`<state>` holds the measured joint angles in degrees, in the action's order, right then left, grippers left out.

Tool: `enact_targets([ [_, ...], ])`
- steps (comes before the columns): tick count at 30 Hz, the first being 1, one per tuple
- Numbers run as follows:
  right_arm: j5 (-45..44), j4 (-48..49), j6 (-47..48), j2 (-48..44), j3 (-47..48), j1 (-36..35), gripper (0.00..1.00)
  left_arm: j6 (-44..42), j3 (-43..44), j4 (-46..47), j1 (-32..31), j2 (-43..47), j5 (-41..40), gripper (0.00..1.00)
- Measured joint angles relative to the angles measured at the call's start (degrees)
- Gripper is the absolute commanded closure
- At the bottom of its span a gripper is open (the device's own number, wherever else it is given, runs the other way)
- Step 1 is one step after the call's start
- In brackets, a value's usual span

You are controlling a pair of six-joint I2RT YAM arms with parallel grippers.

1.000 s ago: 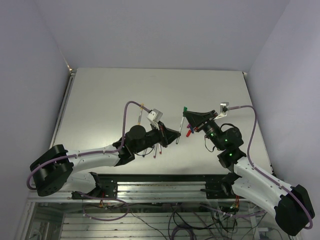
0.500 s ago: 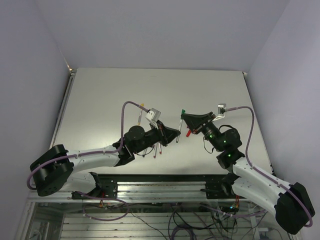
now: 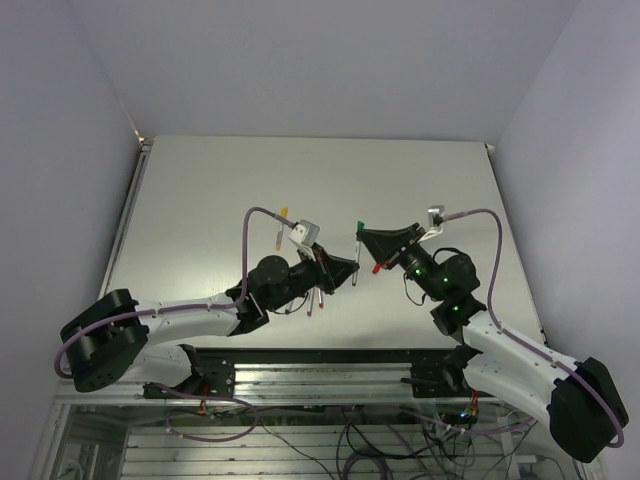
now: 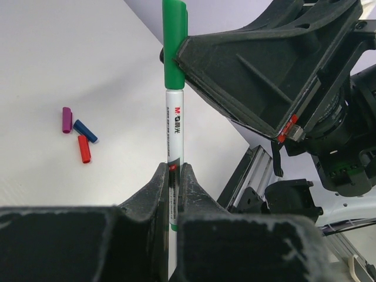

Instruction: Insert the pens into the pen caps

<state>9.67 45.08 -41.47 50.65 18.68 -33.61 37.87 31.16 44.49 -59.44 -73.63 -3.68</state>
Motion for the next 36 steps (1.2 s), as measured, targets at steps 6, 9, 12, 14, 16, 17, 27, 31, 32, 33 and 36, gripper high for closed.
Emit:
enact_targets([
  [6,0.17,-2.84,2.16,0.02,0.74,-0.70,1.00,-1.86,0.02,-1.49,-0.28,0.02,-1.29,0.93],
  [9,-0.15,-4.00,3.19,0.00,0.85,-1.29,1.00,-3.13,0.02,-2.91,-0.42,0.39,-2.27,0.93],
  [12,-1.05,-5.16,4.04,-0.02,0.92,-2.14,1.00,-4.42,0.04,-4.61,-0.52,1.05,-3.23,0.93],
  [14,-1.75,-5.57,4.44,0.00,0.94,-2.67,1.00,-5.05,0.04,-5.42,-0.52,1.42,-3.58,0.93],
  [16,-2.64,-6.01,4.94,0.15,1.05,-3.39,1.00,-5.55,0.07,-5.86,-0.52,1.46,-3.78,0.93],
  [17,-3.08,-6.23,5.27,0.37,1.16,-3.85,1.00,-5.73,0.07,-6.16,-0.50,1.46,-3.85,0.93],
  [27,-9.05,-8.33,8.57,3.32,3.67,-9.03,1.00,-5.97,0.07,-7.76,1.09,1.46,-3.74,0.93],
  [31,-9.60,-10.51,9.09,3.65,3.65,-10.67,1.00,-6.16,0.17,-7.89,2.45,2.62,-4.72,0.93],
  [32,-9.55,-11.87,9.05,3.96,3.48,-11.26,1.00,-6.25,0.44,-7.76,3.21,3.54,-5.53,0.93],
  [33,-10.05,-11.91,9.09,4.31,3.56,-11.45,1.00,-6.49,0.48,-8.48,3.61,4.20,-5.84,0.93],
  [36,-10.45,-15.61,9.57,5.05,4.07,-12.04,0.90,-6.73,1.42,-7.13,4.50,5.44,-7.26,0.93],
])
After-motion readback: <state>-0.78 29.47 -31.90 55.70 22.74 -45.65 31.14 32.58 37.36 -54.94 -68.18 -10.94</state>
